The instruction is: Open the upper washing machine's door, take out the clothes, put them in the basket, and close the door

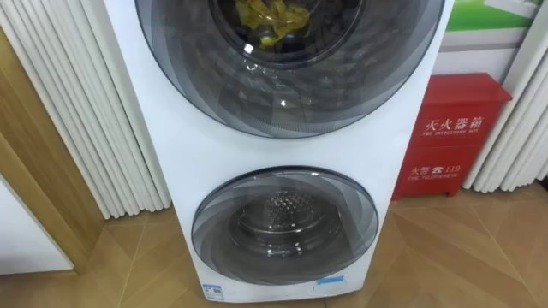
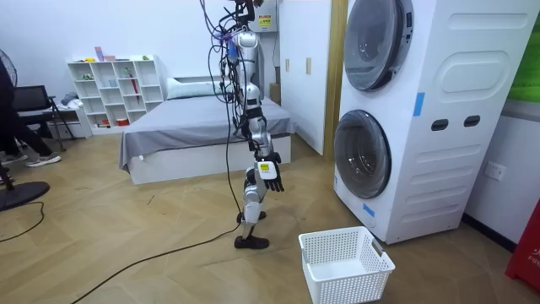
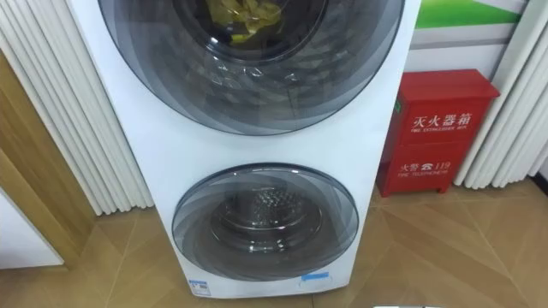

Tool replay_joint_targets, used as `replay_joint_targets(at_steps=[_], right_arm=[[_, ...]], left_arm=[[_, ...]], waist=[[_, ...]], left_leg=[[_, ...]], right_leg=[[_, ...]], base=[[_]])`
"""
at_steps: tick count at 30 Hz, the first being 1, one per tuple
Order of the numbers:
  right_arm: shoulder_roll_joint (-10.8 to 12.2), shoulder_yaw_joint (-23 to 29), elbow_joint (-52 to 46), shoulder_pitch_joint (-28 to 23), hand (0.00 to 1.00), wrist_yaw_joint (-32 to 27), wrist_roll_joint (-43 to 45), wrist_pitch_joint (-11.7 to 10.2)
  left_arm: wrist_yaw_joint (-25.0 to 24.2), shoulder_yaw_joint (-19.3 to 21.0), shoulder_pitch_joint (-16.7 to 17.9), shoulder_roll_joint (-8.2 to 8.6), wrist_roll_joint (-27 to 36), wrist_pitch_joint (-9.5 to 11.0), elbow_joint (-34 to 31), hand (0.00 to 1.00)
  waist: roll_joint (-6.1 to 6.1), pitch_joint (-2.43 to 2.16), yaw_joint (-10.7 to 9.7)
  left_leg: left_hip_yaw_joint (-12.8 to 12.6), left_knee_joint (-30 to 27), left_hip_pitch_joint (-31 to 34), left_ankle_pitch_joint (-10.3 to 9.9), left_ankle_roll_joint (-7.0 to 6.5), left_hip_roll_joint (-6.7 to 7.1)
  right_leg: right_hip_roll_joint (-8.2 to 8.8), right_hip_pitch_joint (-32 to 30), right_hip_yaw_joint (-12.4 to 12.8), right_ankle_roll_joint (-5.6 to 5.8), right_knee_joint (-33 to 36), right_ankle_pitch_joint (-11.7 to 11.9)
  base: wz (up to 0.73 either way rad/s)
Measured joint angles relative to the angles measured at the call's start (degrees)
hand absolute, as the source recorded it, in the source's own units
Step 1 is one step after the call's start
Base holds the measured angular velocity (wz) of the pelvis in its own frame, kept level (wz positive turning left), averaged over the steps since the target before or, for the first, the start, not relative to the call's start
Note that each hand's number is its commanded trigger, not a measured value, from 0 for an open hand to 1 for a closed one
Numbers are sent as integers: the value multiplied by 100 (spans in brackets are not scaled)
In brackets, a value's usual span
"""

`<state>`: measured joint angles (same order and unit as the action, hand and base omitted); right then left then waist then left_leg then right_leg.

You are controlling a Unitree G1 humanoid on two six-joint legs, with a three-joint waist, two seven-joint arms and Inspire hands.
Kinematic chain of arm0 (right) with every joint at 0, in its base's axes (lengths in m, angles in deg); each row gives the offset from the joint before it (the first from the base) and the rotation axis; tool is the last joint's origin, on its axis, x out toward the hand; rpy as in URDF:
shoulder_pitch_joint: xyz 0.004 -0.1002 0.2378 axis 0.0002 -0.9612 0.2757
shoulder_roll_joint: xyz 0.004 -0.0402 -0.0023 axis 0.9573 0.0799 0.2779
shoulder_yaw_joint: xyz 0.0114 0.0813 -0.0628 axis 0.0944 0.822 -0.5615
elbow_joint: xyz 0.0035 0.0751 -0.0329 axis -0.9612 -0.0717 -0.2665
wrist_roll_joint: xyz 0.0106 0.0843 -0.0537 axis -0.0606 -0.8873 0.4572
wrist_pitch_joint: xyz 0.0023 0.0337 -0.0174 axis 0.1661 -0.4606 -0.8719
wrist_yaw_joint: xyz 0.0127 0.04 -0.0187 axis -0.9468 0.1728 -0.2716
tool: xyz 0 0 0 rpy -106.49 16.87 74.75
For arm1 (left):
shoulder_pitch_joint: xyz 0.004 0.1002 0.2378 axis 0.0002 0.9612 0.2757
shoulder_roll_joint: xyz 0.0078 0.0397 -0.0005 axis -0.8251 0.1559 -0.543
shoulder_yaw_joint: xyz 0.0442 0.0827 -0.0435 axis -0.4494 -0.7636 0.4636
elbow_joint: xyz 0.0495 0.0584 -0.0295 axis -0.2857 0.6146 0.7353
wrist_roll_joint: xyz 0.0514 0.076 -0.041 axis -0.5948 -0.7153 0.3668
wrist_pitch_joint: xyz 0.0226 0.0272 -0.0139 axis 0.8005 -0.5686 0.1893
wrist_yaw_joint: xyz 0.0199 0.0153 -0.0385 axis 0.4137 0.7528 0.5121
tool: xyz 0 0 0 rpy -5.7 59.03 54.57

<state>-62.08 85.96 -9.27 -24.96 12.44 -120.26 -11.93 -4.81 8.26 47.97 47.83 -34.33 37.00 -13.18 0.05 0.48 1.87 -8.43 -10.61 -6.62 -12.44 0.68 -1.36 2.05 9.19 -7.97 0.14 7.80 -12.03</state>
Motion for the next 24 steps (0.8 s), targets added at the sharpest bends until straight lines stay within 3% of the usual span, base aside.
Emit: replay_joint_targets(at_steps=[19,24], right_arm=[[18,206,-123,-79,0,-355,324,18],[15,492,-174,-82,0,-619,370,187]], left_arm=[[-3,9,69,-18,1,-44,-13,0],[-1,156,60,-15,-4,-181,-11,0]], waist=[[67,-3,-22],[70,-9,-84]], left_leg=[[-9,-2,-6,0,0,1],[-3,-4,-7,0,0,4]], right_leg=[[4,-10,11,3,-3,-2],[5,-2,10,4,3,-3]], base=[[0],[0]])
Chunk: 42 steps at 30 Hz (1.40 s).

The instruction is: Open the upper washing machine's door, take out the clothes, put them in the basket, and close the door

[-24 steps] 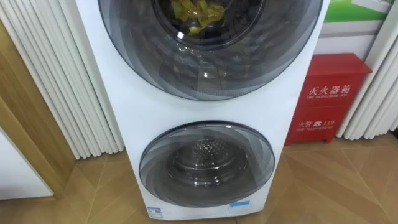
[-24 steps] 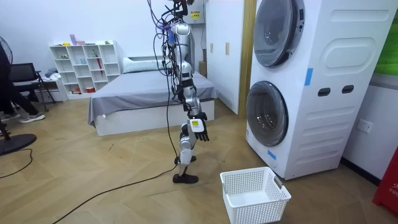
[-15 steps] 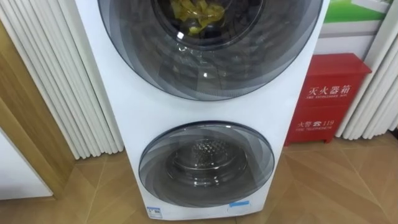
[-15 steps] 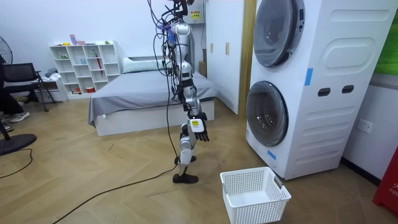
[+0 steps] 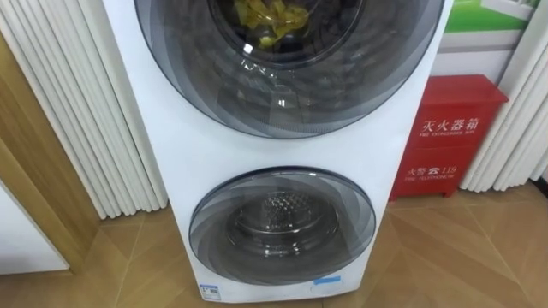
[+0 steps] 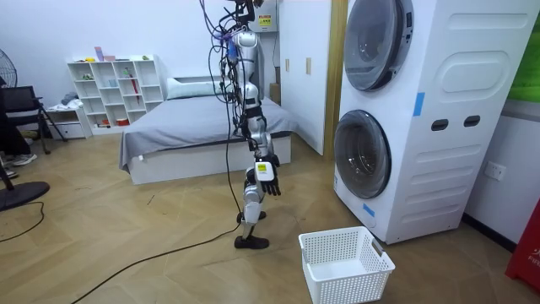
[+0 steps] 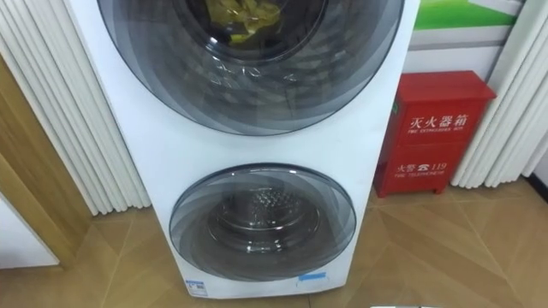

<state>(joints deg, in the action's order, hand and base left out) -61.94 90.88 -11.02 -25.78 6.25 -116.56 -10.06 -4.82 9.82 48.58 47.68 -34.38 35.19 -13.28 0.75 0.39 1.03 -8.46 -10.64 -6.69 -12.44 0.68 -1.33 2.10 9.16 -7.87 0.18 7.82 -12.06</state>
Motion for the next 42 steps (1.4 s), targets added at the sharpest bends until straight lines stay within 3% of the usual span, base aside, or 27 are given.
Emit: replay_joint_targets(at_steps=[6,13,23,28,30,38,42], right_arm=[[-30,452,-582,94,0,-452,307,119],[-68,832,-2278,495,0,-1066,962,43],[-325,852,-4072,935,0,-1613,1426,-112],[-545,827,-4139,1434,0,-1694,1503,-119],[-671,739,-4139,1600,0,-1704,1487,-119],[-724,630,-4120,2412,0,-1779,1455,-1],[-939,603,-4355,2888,0,-1833,1328,6]], left_arm=[[-46,142,1,-13,-125,-63,-8,0],[-102,281,27,-161,-401,-63,-2,0],[-120,287,110,-255,-1032,-74,-112,0],[-164,286,68,-289,-1132,-100,-121,0],[-164,277,66,-311,-1140,-118,-120,0],[-178,232,103,-322,-1173,-242,-101,0],[-195,219,94,-324,-1174,-325,-159,0]], waist=[[34,-12,-74],[182,31,-81],[137,4,-61],[174,-24,-43],[237,-23,53],[269,-8,122],[285,-17,200]], left_leg=[[55,0,-13,0,0,4],[59,-57,18,0,-1,3],[71,-73,76,1,-1,9],[100,-67,94,1,-2,10],[113,-67,84,2,-2,7],[280,-94,123,4,-6,21],[333,-147,238,6,-9,22]], right_leg=[[1,5,-2,0,22,0],[4,-16,-13,1,13,-1],[13,-70,-28,1,82,-1],[17,-90,-75,1,110,-1],[15,-84,-98,-1,127,1],[32,-110,-232,-1,200,1],[32,-179,-279,-3,200,3]], base=[[0],[1],[0],[2],[0],[5],[3]])
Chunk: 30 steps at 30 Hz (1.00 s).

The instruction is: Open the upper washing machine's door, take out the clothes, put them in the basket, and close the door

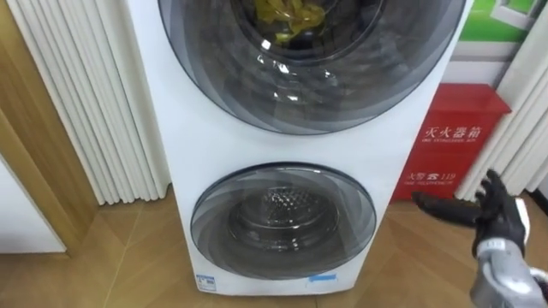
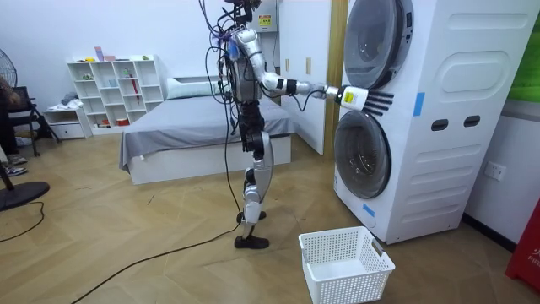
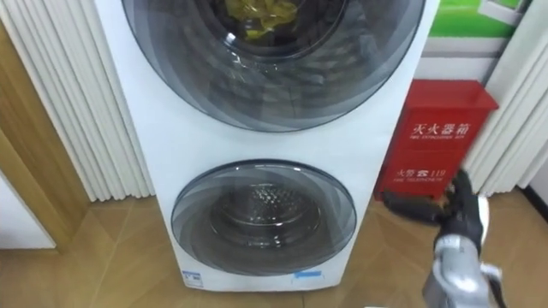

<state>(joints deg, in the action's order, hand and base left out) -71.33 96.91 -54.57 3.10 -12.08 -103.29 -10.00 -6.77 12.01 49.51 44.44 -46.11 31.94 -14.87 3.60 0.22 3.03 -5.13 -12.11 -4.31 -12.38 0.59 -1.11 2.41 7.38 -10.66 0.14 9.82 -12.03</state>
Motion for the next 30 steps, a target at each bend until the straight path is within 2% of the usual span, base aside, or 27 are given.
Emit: replay_joint_targets(at_steps=[2,3,5,9,16,25,27,30], right_arm=[[-143,-63,-26,142,0,-11,-54,-3],[-216,-69,-25,177,0,-12,-68,0],[-228,-70,-23,282,0,-18,-72,52],[-237,-88,-3,498,0,-19,-72,228],[-516,-106,338,1039,0,104,-336,289],[-895,-224,469,1610,0,97,-371,427],[-1093,-316,573,1751,0,92,-369,427],[-1226,-463,864,1967,0,50,-349,427]], left_arm=[[-57,-1,0,-42,3,-13,-3,0],[-91,0,4,-90,2,-20,-6,0],[-95,1,35,-124,2,-71,-4,0],[-95,8,19,-129,-69,-251,-39,0],[-97,10,-10,-128,-233,-260,-128,0],[-111,88,9,-146,-636,-375,-282,0],[-118,88,3,-207,-688,-362,-277,0],[-93,84,84,-307,-686,-365,-249,0]], waist=[[44,-8,41],[89,-35,69],[127,-57,79],[149,-36,163],[160,21,203],[189,11,259],[228,-12,356],[266,-11,369]], left_leg=[[52,-7,18,0,0,5],[65,-7,29,1,1,4],[83,-7,43,1,1,4],[115,-12,92,0,1,7],[195,-55,183,0,1,8],[360,-55,180,1,1,35],[385,-47,161,2,1,35],[429,-35,99,2,1,41]], right_leg=[[1,3,-52,0,-3,0],[-2,5,-79,0,-3,0],[-2,3,-107,0,-3,0],[1,-48,-151,-1,-3,2],[0,-52,-232,-1,-2,2],[5,-13,-368,0,-4,2],[3,1,-377,-1,-12,2],[4,73,-426,-1,-17,2]], base=[[10],[12],[8],[1],[6],[8],[0],[6]])
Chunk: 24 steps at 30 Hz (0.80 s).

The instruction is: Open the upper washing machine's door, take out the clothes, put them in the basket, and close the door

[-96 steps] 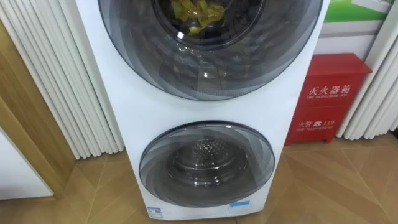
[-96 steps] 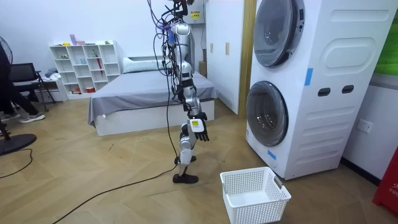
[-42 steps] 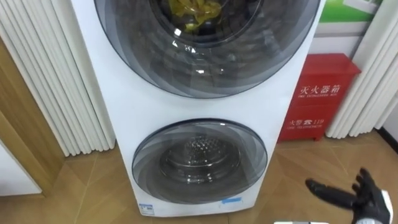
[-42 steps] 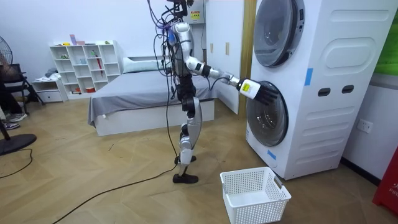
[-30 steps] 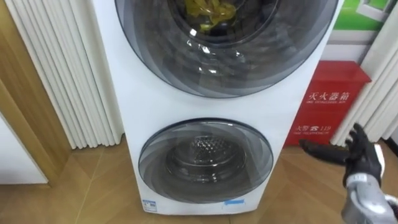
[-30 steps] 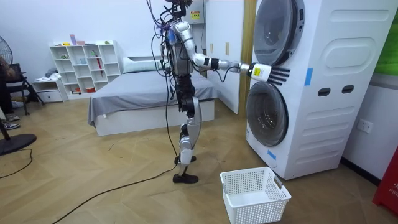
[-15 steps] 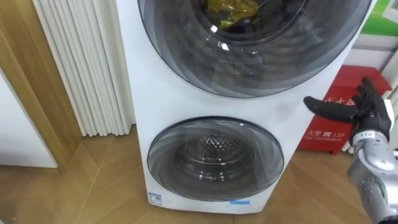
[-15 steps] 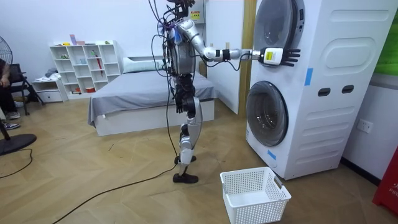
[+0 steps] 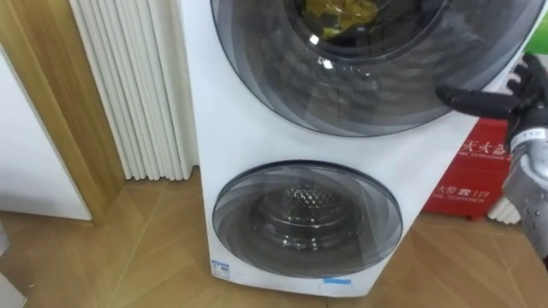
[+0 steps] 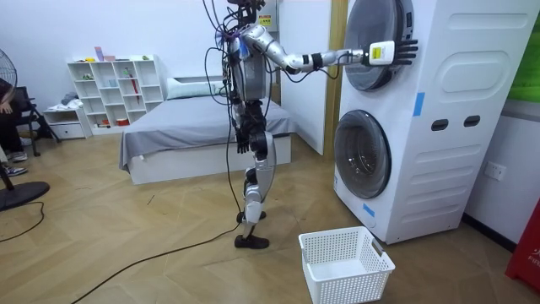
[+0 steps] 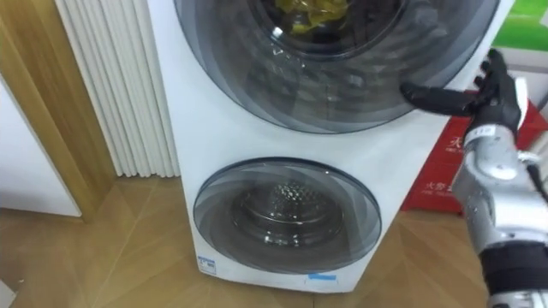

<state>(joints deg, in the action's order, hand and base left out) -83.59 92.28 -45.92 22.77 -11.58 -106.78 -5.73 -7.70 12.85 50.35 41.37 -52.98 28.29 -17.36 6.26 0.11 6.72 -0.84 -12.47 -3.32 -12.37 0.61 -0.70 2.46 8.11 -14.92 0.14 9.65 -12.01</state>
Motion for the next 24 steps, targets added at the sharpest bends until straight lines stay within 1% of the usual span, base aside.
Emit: replay_joint_targets(at_steps=[4,5,7,9,11,16,18,20,23,24], right_arm=[[-12,-7,228,150,0,-9,-1,14],[-19,-7,272,201,0,4,-4,31],[-100,-46,372,268,0,52,-5,71],[-156,-202,717,570,0,124,-20,87],[-185,-203,862,708,0,173,-37,167],[-289,-205,862,757,0,307,-36,187],[-306,-260,862,758,0,336,-37,187],[-350,-392,863,759,0,386,-88,187],[-417,-427,862,759,0,471,-164,186],[-479,-446,862,759,0,499,-180,186]], left_arm=[[11,8,74,-32,0,-43,13,0],[11,16,104,-35,-3,-61,3,0],[12,71,129,-37,-61,-109,-35,0],[11,107,154,-68,-63,-166,-36,0],[11,170,157,-96,-63,-186,-46,0],[11,220,188,-202,-64,-208,-91,0],[11,221,212,-217,-63,-211,-99,0],[9,227,237,-218,-93,-211,-146,0],[-5,229,243,-240,-209,-208,-226,0],[-11,229,244,-243,-215,-203,-253,0]], waist=[[0,-1,-7],[-2,-2,-15],[0,-4,1],[-6,-6,-15],[-20,-13,-10],[-64,-38,6],[-112,-65,13],[-152,-84,54],[-191,-82,98],[-199,-77,120]], left_leg=[[16,21,-13,0,-1,15],[31,18,1,1,-2,23],[42,-3,38,2,-3,31],[58,-32,98,4,-6,34],[56,-48,118,5,-8,35],[114,-100,161,6,-7,40],[120,-106,160,6,-7,42],[116,-105,156,6,-8,43],[115,-107,157,9,-10,41],[109,-107,165,12,-12,41]], right_leg=[[17,6,-46,0,1,0],[27,0,-107,1,2,0],[35,-22,-148,1,4,-1],[41,-33,-258,1,2,0],[41,-38,-279,1,3,0],[41,-29,-359,1,3,0],[47,-14,-422,1,2,0],[48,-17,-416,1,2,0],[48,-19,-416,1,4,0],[50,-36,-414,1,8,0]], base=[[1],[0],[3],[0],[3],[8],[0],[0],[0],[0]])
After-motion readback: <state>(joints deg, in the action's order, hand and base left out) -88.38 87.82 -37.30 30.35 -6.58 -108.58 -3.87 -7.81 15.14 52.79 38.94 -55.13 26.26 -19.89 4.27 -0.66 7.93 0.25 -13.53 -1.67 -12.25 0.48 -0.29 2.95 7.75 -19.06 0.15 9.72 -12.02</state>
